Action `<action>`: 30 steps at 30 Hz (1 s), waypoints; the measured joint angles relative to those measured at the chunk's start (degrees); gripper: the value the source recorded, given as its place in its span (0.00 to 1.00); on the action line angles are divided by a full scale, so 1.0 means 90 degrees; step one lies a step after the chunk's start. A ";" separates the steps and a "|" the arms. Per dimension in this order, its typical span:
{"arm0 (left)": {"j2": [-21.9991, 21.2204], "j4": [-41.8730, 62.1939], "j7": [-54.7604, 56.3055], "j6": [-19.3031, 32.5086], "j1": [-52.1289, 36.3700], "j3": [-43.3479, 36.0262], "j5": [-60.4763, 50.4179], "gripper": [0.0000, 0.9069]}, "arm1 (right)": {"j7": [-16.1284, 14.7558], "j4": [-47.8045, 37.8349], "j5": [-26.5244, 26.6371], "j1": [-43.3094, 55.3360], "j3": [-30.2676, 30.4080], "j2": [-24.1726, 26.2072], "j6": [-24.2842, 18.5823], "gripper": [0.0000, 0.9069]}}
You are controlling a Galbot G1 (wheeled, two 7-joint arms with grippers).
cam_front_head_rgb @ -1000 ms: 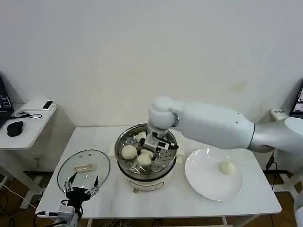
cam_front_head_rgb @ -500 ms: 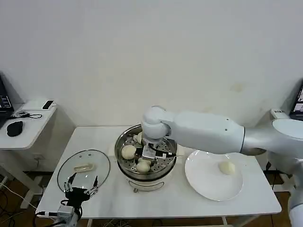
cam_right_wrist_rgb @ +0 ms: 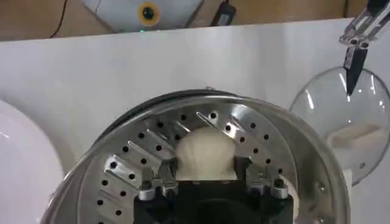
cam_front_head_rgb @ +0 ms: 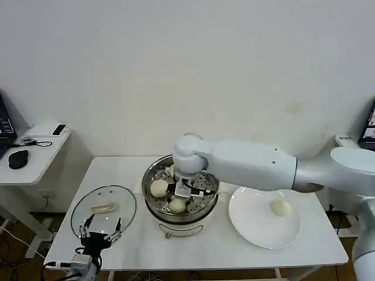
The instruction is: Take steamed baozi put them in steamer then cover it.
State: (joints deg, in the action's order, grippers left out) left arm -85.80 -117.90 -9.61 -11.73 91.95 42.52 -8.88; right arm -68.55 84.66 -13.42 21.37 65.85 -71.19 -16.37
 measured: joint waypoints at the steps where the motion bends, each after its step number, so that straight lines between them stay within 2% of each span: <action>1: 0.0000 0.0002 0.0000 0.0000 -0.0005 -0.0001 0.0000 1.00 | 0.0009 -0.0011 0.0004 0.0000 -0.0001 -0.0010 0.0007 1.00; 11: 0.0000 0.0024 -0.0014 0.0000 -0.0013 -0.0017 0.0004 1.00 | 0.0076 -0.0050 0.0158 0.0075 -0.0109 0.0032 0.0129 1.00; 17: 0.0005 0.0009 -0.0034 -0.0004 -0.0028 -0.0066 0.0009 1.00 | 0.0082 0.0093 0.0362 0.0249 -0.0254 0.0239 0.0258 1.00; 25: 0.0070 -0.0084 -0.0059 -0.0025 -0.0059 -0.0103 0.0072 1.00 | 0.0121 0.0226 0.0959 0.0592 -0.0567 0.0933 0.0697 1.00; 30: 0.0109 -0.0149 -0.0082 -0.0045 -0.0063 -0.0092 0.0137 1.00 | 0.0124 0.0201 0.1515 0.0810 -0.0657 0.1555 0.1234 1.00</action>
State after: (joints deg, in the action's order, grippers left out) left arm -84.82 -119.24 -10.34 -12.13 91.39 41.69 -7.65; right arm -67.43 86.47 0.21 28.66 59.94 -57.20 -5.26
